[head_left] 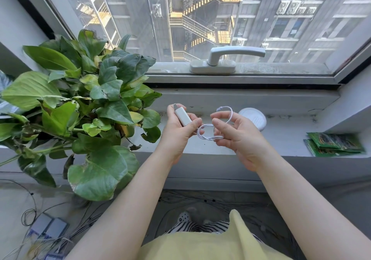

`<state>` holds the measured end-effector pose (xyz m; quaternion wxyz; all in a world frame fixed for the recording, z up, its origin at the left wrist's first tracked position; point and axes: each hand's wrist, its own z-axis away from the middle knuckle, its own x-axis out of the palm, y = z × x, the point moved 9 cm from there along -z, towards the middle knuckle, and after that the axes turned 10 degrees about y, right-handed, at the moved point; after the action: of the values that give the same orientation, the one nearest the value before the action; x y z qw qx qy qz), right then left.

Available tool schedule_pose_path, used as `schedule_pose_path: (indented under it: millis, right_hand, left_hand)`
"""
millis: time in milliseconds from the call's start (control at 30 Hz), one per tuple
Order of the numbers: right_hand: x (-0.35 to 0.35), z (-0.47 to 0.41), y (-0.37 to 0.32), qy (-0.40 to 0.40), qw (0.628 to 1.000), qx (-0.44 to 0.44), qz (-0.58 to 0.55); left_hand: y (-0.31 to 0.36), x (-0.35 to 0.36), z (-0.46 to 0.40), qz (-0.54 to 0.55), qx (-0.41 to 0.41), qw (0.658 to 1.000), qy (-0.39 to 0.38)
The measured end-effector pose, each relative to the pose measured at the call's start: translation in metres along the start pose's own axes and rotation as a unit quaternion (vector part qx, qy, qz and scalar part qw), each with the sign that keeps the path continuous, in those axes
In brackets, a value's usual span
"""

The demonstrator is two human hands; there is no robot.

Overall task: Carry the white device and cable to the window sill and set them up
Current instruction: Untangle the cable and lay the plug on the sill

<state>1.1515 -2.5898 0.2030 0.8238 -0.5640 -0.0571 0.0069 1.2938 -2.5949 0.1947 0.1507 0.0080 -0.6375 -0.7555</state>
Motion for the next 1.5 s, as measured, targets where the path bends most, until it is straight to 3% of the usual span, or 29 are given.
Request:
schedule_pose_path:
  millis: [133,300,500,867,1100,1267,1500]
  right_hand:
    - [0.011,0.007,-0.001,-0.099,0.992,0.018,-0.071]
    - [0.007,0.003,0.002,-0.023,0.996,0.017,-0.079]
    - [0.012,0.002,0.003,-0.066,0.989,0.048,-0.125]
    - [0.012,0.002,0.004,-0.016,0.998,-0.014,0.055]
    - [-0.008,0.002,0.012,0.121,0.990,0.023,-0.069]
    - [-0.011,0.003,0.003,0.123,0.991,-0.030,-0.040]
    - [-0.003,0.005,-0.004,0.082,0.972,0.024,-0.220]
  left_hand:
    - [0.002,-0.014,-0.004,-0.012,0.008,0.997,0.076]
    - [0.005,-0.015,-0.001,0.000,0.008,0.994,0.110]
    - [0.009,-0.020,-0.001,-0.003,0.016,0.992,0.126]
    - [0.020,-0.003,0.003,0.078,0.010,0.995,0.057]
    - [0.014,-0.021,0.001,-0.005,0.044,0.988,0.148]
    - [0.016,-0.024,0.000,-0.006,0.037,0.986,0.166]
    - [0.012,-0.027,-0.003,-0.048,0.011,0.988,0.145]
